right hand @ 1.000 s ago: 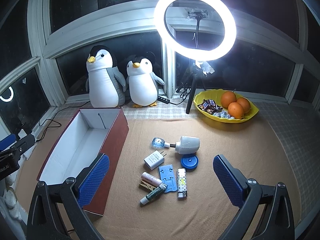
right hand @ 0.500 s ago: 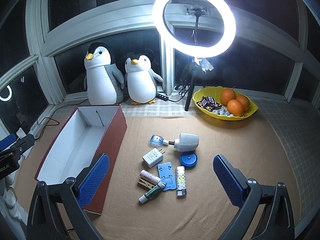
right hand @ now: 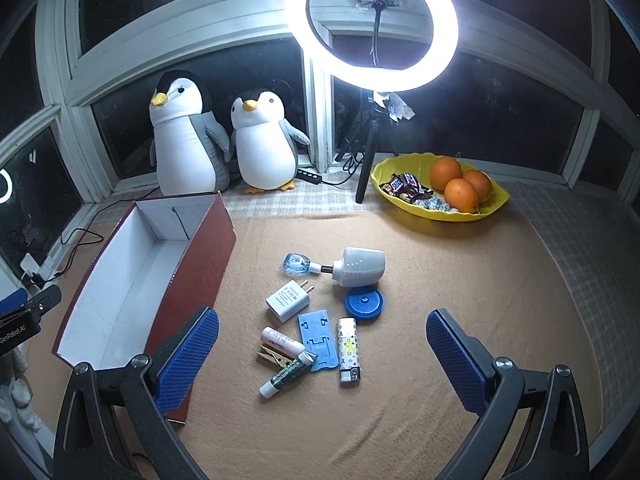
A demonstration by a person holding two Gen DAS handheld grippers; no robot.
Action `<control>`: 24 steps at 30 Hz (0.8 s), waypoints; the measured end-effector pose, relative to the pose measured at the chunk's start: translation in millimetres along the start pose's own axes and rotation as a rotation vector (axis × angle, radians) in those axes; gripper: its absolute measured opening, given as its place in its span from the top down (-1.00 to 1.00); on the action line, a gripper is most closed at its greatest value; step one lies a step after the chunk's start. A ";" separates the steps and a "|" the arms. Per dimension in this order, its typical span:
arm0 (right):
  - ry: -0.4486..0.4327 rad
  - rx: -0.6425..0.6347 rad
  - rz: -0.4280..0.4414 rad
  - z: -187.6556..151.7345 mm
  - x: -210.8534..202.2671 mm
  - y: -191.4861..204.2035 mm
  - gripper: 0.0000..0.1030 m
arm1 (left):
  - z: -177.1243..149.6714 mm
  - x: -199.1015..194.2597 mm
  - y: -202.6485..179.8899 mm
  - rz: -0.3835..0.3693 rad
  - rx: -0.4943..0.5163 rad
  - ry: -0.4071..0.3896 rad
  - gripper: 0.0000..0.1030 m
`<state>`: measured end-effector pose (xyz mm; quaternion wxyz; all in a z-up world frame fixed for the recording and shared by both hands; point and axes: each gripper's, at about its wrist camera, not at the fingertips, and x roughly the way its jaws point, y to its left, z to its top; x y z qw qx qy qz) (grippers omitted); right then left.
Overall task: Organize rigid objects
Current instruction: 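Move the left tool onto the red box wall while the right tool reaches toward the items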
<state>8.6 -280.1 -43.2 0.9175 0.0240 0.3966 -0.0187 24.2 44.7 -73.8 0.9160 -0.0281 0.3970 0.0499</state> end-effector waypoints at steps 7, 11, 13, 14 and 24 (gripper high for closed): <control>0.028 0.022 -0.022 -6.3 8.0 -11.6 -0.99 | -8.6 24.9 20.4 0.028 -0.029 0.069 -0.82; 0.048 0.050 -0.035 -12.2 11.9 -21.8 -0.99 | -9.8 37.1 20.0 0.035 -0.014 0.106 -0.63; 0.060 0.065 -0.046 -15.3 14.0 -27.6 -0.99 | -11.1 44.0 19.5 0.035 -0.005 0.125 -0.60; 0.064 0.069 -0.052 -16.9 14.1 -29.9 -0.99 | -11.8 47.1 18.6 0.034 0.000 0.135 -0.54; 0.145 0.159 -0.142 -37.4 25.2 -65.2 -0.99 | -18.1 73.8 19.2 0.008 0.024 0.198 -0.08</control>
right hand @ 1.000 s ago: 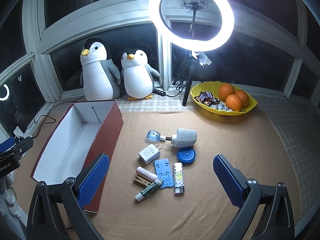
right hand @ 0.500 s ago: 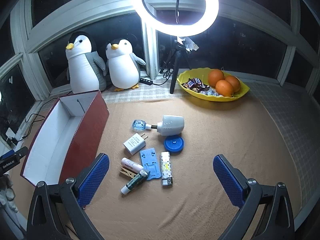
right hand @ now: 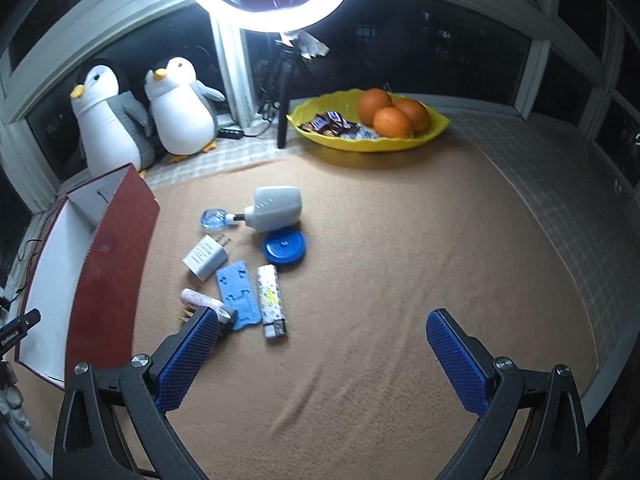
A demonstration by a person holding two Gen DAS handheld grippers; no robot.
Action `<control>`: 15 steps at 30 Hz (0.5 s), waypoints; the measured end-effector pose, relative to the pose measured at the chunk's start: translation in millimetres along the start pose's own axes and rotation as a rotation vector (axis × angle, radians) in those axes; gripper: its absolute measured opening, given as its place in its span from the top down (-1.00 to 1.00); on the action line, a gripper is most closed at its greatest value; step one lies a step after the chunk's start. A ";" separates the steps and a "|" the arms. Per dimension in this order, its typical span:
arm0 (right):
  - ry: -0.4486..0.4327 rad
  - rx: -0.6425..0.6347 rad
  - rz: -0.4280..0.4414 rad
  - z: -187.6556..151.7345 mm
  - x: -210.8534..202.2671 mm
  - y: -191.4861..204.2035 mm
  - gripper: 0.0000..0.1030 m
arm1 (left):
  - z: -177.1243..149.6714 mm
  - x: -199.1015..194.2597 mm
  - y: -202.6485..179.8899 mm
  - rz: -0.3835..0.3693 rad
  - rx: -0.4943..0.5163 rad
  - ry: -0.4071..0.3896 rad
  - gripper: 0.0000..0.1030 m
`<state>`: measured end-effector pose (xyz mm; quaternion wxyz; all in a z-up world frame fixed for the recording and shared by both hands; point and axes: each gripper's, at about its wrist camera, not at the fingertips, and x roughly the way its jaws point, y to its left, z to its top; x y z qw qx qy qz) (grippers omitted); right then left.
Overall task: Organize rigid objects
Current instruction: 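Move the left tool onto the red box wall while the right tool reaches toward the items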
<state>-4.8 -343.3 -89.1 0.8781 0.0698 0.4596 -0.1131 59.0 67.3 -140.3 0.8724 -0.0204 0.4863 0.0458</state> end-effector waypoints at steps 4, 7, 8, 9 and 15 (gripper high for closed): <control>0.029 0.018 -0.007 -9.3 4.1 -5.2 -0.99 | -0.7 6.2 1.6 -0.011 0.002 0.020 0.11; 0.048 0.019 -0.014 -14.7 7.6 -5.0 -0.99 | -2.0 8.6 0.2 -0.020 0.011 0.026 0.24; 0.051 0.018 -0.015 -15.9 8.1 -5.2 -0.99 | -2.4 9.7 -0.6 -0.024 0.015 0.029 0.29; 0.056 0.019 -0.014 -16.9 9.2 -4.4 -0.99 | -2.5 11.1 -1.6 -0.027 0.019 0.032 0.30; 0.075 0.015 -0.005 -19.9 16.3 6.6 -0.99 | -3.7 17.2 -4.3 -0.038 0.040 0.035 0.41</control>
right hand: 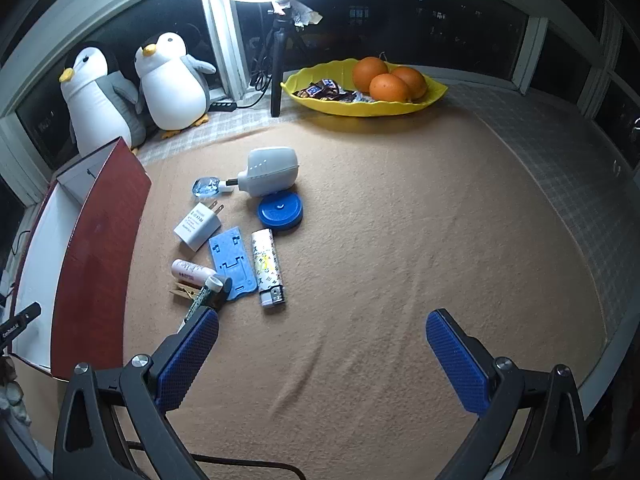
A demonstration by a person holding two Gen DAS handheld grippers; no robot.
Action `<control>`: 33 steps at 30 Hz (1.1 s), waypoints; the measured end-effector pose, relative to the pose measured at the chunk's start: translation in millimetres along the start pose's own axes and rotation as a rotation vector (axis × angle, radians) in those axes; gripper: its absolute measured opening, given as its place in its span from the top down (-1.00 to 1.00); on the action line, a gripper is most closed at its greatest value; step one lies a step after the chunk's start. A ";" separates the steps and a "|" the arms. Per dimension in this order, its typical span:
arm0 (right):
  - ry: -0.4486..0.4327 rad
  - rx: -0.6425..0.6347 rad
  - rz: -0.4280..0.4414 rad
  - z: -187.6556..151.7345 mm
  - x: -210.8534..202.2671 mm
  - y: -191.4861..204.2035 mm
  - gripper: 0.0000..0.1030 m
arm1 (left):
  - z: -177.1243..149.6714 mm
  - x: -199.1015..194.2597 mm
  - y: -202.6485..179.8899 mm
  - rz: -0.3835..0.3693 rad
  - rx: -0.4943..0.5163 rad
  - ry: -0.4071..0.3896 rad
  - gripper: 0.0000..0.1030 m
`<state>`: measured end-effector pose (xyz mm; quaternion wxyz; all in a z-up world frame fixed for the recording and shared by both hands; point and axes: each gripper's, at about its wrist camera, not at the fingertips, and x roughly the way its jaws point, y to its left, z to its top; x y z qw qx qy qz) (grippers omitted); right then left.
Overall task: Organize rigid objects
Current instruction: 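Move the left tool onto the red box wall while the right tool reaches toward the items, then grasp the green-capped glue stick with the right gripper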
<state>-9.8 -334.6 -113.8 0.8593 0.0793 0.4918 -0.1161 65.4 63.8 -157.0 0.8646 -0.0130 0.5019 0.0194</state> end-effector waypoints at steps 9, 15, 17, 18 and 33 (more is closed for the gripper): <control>0.037 0.005 0.056 -6.0 21.5 26.3 -0.99 | -2.6 6.1 -3.7 0.007 0.034 0.007 0.45; 0.071 0.045 0.105 -7.6 37.8 38.4 -0.77 | -6.5 15.5 -1.2 0.015 0.055 0.047 0.56; 0.086 0.061 0.116 -7.9 43.9 41.9 -0.68 | -7.1 14.9 -2.2 0.011 0.061 0.043 0.57; 0.094 0.067 0.122 -8.0 46.4 43.4 -0.61 | -7.4 14.8 -2.2 0.011 0.065 0.040 0.57; 0.241 0.199 0.187 -4.7 88.8 53.2 0.07 | -8.3 17.3 -1.8 0.002 0.086 0.047 0.57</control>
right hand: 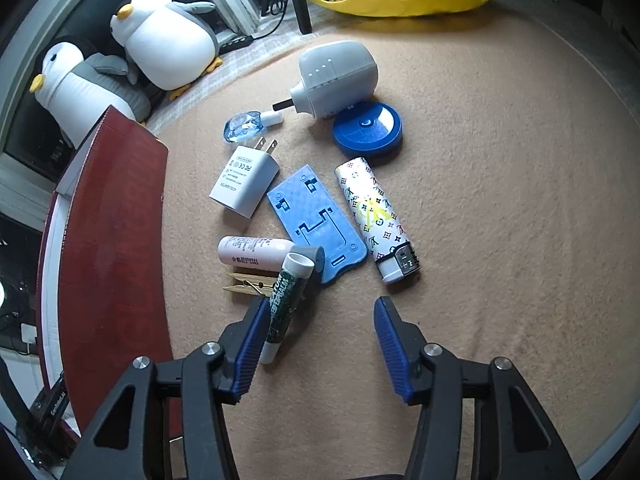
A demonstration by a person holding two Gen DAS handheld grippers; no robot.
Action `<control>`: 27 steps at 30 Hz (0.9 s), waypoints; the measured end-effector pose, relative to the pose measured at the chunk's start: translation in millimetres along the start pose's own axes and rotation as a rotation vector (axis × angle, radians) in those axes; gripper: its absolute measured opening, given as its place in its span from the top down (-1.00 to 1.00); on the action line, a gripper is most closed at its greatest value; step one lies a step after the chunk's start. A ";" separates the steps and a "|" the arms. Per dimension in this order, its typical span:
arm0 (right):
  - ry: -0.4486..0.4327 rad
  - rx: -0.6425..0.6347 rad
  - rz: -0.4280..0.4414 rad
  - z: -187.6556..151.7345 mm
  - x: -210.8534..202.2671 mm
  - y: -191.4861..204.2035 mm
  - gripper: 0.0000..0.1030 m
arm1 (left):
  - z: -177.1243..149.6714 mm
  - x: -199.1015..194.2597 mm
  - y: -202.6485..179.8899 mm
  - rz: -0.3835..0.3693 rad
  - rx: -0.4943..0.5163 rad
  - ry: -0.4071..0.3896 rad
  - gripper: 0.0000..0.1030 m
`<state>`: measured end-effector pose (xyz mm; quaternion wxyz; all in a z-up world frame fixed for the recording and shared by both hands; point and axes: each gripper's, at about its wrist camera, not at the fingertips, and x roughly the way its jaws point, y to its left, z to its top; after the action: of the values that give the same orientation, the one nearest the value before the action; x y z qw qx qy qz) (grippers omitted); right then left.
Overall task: Organize rigid objects
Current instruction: 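Grasp the green-capped glue stick with the right gripper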
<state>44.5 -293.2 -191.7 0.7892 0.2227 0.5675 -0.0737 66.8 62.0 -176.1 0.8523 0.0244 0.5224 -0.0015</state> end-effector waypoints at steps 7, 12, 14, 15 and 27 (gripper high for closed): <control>0.003 -0.028 -0.006 4.5 5.5 14.1 0.10 | -0.4 0.2 0.6 0.000 -0.001 -0.001 0.56; 0.033 -0.057 -0.007 4.2 12.7 19.7 0.49 | -0.6 0.3 1.2 0.000 -0.005 -0.003 0.57; 0.038 -0.060 -0.002 3.4 13.0 19.2 0.54 | -1.0 -0.1 0.6 0.001 -0.007 -0.004 0.57; 0.042 -0.062 0.003 2.5 12.2 18.5 0.60 | -1.0 0.0 0.5 0.001 -0.009 -0.005 0.57; 0.006 -0.114 0.018 -6.2 -6.9 16.7 0.73 | -1.5 0.9 2.1 -0.003 -0.022 -0.001 0.57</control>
<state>43.0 -276.6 -182.4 0.7996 0.1824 0.5712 -0.0334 66.0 64.2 -177.5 0.8528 0.0143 0.5220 0.0026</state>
